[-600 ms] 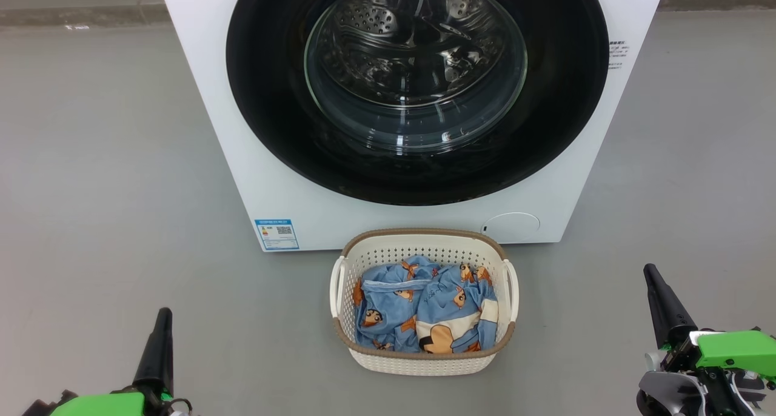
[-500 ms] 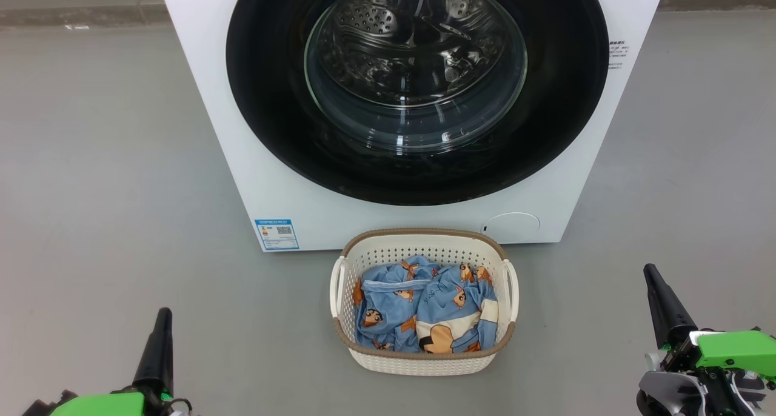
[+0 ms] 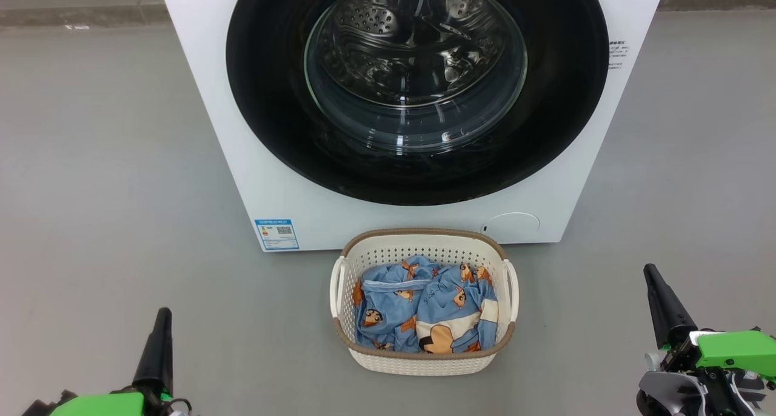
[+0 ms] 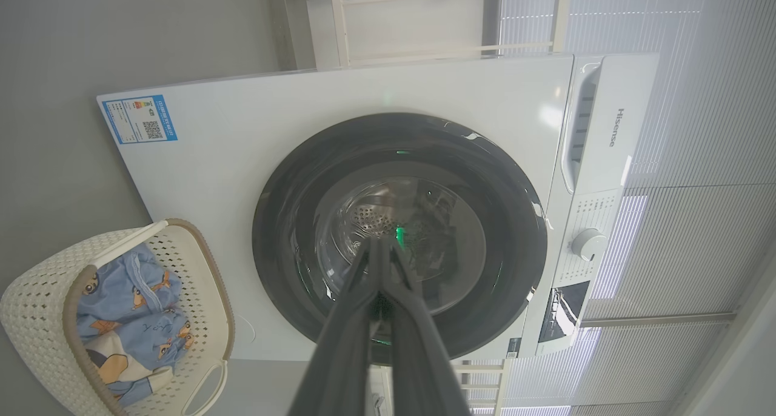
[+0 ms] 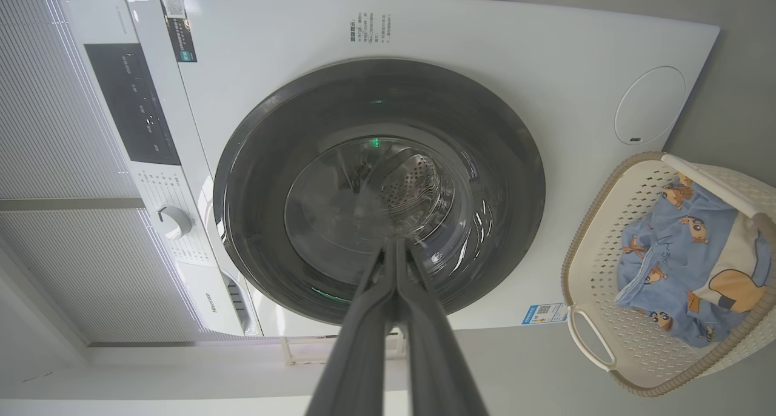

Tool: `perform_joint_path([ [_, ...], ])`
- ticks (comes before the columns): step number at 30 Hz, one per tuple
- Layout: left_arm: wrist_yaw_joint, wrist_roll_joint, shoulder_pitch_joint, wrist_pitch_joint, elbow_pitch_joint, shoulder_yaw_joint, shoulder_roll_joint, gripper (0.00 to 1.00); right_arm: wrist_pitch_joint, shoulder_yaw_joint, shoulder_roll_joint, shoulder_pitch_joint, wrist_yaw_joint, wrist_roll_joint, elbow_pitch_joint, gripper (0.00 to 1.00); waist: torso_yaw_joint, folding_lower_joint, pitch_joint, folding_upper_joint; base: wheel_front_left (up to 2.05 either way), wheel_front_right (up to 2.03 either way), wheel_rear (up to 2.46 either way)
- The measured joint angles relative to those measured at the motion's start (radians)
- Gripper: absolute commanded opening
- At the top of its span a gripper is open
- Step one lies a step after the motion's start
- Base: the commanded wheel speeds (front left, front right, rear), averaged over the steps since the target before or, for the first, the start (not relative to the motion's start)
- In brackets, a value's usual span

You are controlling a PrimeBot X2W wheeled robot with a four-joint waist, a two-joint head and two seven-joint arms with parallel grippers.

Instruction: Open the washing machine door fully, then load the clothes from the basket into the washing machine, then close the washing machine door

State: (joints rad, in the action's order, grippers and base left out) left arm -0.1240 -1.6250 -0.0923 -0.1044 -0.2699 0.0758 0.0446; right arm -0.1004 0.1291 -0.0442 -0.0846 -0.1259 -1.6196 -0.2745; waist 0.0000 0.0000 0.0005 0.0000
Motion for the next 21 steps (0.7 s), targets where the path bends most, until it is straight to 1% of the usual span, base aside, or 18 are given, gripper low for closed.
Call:
perform_joint_path([
  [21, 0.000, 0.000, 0.000, -0.001, 0.000, 0.001, 0.000, 0.00, 0.000, 0.001, 0.000, 0.000, 0.000, 0.000, 0.000, 0.00, 0.000, 0.0000, 0.000, 0.0000, 0.00, 0.00, 0.00],
])
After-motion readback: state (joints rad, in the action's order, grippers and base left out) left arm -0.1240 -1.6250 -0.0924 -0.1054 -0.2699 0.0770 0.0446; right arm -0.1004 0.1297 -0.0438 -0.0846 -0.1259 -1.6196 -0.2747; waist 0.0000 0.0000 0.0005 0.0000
